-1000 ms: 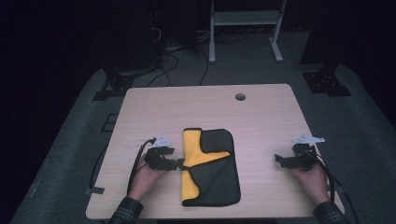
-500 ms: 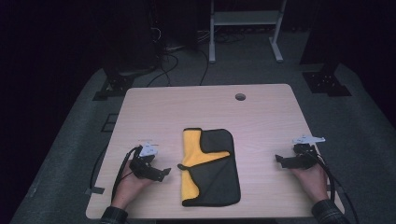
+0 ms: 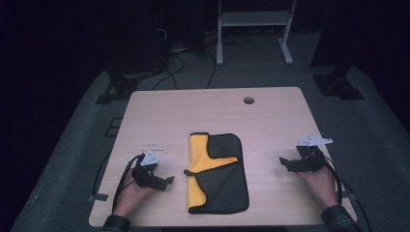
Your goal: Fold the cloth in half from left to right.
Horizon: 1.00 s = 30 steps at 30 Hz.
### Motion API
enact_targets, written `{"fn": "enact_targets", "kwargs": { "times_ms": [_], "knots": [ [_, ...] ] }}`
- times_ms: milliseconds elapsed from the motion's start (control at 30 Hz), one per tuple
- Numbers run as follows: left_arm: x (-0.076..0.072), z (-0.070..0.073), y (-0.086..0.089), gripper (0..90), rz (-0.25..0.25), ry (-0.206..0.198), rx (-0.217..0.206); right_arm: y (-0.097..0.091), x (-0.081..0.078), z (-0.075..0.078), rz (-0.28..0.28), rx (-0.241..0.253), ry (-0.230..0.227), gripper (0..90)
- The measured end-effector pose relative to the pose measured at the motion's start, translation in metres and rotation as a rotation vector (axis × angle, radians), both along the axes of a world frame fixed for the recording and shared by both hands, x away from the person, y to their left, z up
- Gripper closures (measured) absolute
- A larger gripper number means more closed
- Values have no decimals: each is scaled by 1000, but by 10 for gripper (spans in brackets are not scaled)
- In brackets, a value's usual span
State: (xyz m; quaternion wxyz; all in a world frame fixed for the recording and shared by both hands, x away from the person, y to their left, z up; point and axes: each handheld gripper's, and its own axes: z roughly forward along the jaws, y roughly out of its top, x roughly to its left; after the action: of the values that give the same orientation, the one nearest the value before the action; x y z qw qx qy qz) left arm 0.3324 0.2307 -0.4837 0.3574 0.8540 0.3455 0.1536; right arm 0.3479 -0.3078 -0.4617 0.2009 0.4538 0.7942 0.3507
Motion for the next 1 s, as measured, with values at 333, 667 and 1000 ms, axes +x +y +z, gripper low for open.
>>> {"fn": "enact_targets", "kwargs": {
  "times_ms": [333,667,1000],
  "knots": [
    [0,0,0,0,4,1,4,20,5,11,57,27,-18,131],
    [3,0,0,0,-3,5,3,45,14,22,121,40,-17,137],
    [5,0,0,0,-14,6,5,75,24,28,182,54,-23,161]
  ]
}}
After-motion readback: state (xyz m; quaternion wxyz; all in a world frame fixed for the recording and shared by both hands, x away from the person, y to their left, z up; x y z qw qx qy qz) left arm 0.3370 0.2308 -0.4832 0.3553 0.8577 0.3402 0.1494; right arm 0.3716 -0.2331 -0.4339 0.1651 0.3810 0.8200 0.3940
